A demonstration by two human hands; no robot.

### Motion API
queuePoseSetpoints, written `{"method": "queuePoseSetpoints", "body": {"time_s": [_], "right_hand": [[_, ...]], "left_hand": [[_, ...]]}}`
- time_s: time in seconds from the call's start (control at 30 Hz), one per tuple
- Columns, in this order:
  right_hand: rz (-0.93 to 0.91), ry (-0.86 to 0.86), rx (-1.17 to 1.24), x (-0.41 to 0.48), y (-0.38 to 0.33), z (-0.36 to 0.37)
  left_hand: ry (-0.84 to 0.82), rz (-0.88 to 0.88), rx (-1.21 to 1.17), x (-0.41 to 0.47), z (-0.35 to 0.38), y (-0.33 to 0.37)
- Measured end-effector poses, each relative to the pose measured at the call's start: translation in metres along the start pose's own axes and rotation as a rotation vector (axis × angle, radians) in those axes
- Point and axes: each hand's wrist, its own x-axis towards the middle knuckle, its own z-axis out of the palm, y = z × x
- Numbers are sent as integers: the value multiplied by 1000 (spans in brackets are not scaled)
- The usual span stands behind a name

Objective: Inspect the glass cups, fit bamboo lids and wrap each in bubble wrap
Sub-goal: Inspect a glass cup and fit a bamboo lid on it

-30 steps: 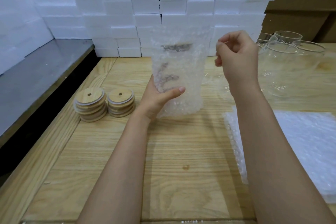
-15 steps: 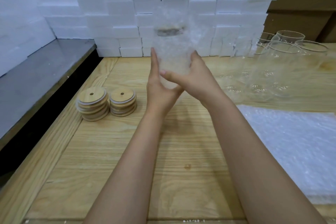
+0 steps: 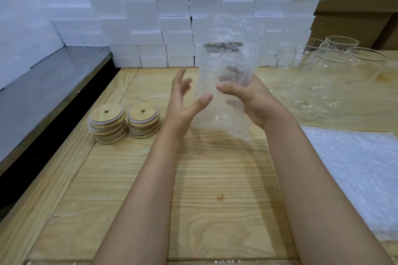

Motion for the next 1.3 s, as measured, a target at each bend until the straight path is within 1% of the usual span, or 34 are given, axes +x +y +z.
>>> {"method": "queuePoseSetpoints", "body": {"time_s": [0.07, 0.1, 0.13, 0.2, 0.27, 0.37, 0.47, 0.63, 0.7, 0.8, 0.87, 0.93, 1.03, 1.07, 1.1, 1.17, 1.2, 1.23, 1.3], "right_hand": [[2, -79, 37, -2, 1, -2], [-2, -95, 69, -2, 2, -2], [0, -84, 112, -3, 1, -1], [-8, -7, 191, -3, -2, 0], [-28, 68, 187, -2, -5, 1], [-60, 91, 137, -2, -6, 6], [-111, 66, 3, -2, -4, 9], [10, -91, -228, -1, 9, 13], [44, -42, -284, -1, 17, 16], [80, 120, -313, 0, 27, 22], [87, 221, -352, 4, 30, 27], [77, 299, -409, 8, 33, 33], [26, 365, -440, 18, 38, 43], [8, 374, -444, 22, 40, 46], [-8, 376, -445, 28, 41, 50], [-23, 365, -434, 42, 44, 58], [-20, 355, -430, 51, 46, 63], [-15, 346, -433, 60, 48, 68], [-10, 328, -437, 81, 52, 80]], "left_hand": [[-147, -33, -78, 0, -1, 0], [-178, -41, -105, 0, 1, 1], [-184, -51, -130, -1, 2, 1], [-165, -59, -148, -1, 5, 1], [-149, -59, -126, -3, 8, 0], [-106, -62, -90, -6, 11, 0], [-28, -56, -48, -5, 10, -4], [40, -50, 22, -3, 8, -15], [60, -67, 6, -1, 9, -21], [4, -109, 31, -2, 9, -26], [-20, -132, 126, -5, 10, -26], [28, -146, 294, -10, 11, -24], [131, -50, 639, -25, 10, -23], [164, -28, 715, -30, 8, -25], [203, -41, 758, -34, 7, -25], [254, -148, 790, -34, 4, -22], [227, -193, 837, -33, 4, -18], [171, -196, 930, -32, 6, -16], [49, -100, 1128, -32, 9, -19]]}}
